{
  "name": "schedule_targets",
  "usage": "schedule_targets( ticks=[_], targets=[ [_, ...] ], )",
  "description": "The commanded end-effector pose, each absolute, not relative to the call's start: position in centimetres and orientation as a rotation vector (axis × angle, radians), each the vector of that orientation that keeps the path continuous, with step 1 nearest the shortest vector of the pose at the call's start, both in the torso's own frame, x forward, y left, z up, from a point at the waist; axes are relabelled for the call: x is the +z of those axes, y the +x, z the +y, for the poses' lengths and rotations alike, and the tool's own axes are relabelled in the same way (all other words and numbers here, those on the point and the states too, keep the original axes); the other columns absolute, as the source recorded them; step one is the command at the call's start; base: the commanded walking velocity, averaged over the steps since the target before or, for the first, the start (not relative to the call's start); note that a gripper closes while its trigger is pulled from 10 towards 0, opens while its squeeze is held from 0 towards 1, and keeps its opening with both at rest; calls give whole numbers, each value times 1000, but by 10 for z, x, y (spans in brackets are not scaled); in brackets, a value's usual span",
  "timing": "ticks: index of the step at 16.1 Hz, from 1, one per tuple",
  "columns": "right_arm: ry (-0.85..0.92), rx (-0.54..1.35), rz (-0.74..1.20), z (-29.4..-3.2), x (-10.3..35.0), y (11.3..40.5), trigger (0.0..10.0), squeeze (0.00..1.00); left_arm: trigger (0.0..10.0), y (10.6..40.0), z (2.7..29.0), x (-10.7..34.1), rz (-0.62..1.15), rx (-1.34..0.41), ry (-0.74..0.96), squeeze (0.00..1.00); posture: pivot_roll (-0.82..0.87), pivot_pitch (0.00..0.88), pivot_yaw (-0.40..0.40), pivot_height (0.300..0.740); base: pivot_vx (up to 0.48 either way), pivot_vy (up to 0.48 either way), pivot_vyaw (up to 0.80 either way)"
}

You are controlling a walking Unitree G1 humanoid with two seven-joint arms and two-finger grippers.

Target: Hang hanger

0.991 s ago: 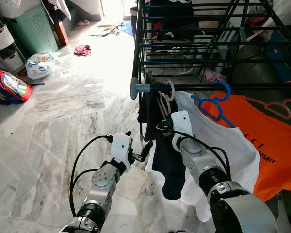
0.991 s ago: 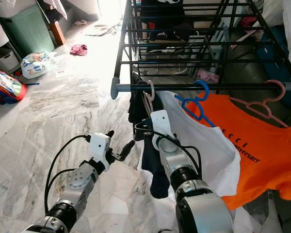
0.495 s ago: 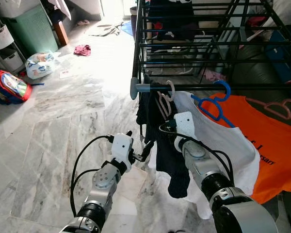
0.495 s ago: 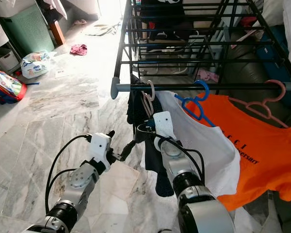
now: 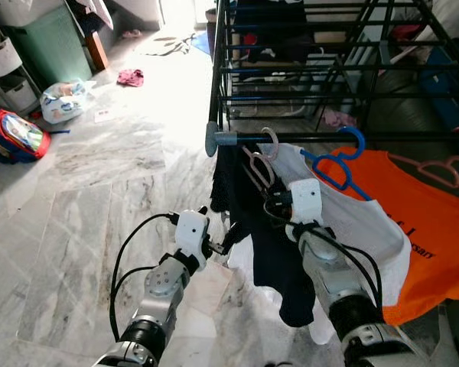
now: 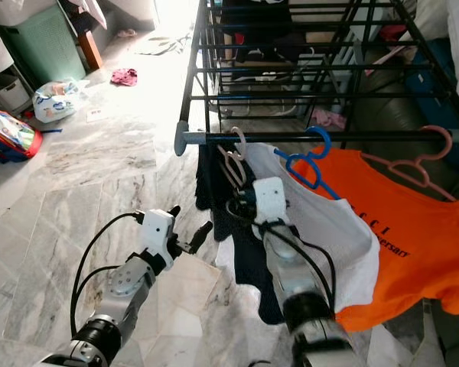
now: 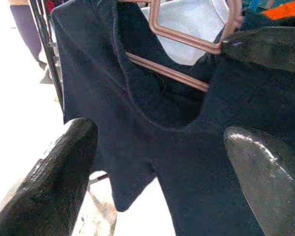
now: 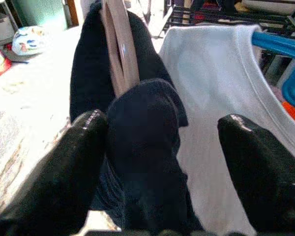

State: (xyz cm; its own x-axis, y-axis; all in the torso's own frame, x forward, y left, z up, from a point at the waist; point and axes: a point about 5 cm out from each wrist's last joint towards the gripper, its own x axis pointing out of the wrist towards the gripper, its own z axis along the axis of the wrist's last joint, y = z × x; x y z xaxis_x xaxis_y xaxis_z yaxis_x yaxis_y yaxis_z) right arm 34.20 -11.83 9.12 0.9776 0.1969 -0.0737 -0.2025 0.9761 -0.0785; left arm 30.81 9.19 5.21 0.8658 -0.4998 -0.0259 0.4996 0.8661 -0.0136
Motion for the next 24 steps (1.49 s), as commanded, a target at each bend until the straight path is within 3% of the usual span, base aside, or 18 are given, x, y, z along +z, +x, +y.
schedule_targets(
  ticks=[1, 10, 16, 21, 22, 23, 24],
  targets=[
    [-78, 214, 39, -117, 95, 338, 10000, 1000, 10000, 308, 93, 51, 39, -531, -2, 0, -108, 132, 42, 740, 0, 0, 0],
    [-68, 241, -91, -128, 109, 302, 10000, 1000, 10000, 309, 98, 51, 40, -474, 24, 0, -110, 153, 49, 740, 0, 0, 0],
    [-23, 161, -96, -142, 105, 276, 10000, 1000, 10000, 308, 119, 49, 33, -342, 55, 0, -95, 156, 25, 740, 0, 0, 0],
    [-32, 176, -99, -138, 108, 277, 10000, 1000, 10000, 306, 120, 46, 47, -302, 77, 0, -80, 170, 18, 740, 0, 0, 0],
    [-30, 177, -100, -137, 108, 277, 10000, 890, 10000, 306, 121, 46, 49, -297, 80, 0, -78, 169, 19, 740, 0, 0, 0],
    [-28, 179, -100, -137, 109, 277, 10000, 651, 10000, 306, 121, 46, 51, -297, 81, 0, -78, 167, 21, 740, 0, 0, 0],
    [-29, 180, -99, -136, 108, 277, 10000, 490, 10000, 306, 121, 46, 52, -297, 82, 0, -78, 166, 22, 740, 0, 0, 0]
  ],
)
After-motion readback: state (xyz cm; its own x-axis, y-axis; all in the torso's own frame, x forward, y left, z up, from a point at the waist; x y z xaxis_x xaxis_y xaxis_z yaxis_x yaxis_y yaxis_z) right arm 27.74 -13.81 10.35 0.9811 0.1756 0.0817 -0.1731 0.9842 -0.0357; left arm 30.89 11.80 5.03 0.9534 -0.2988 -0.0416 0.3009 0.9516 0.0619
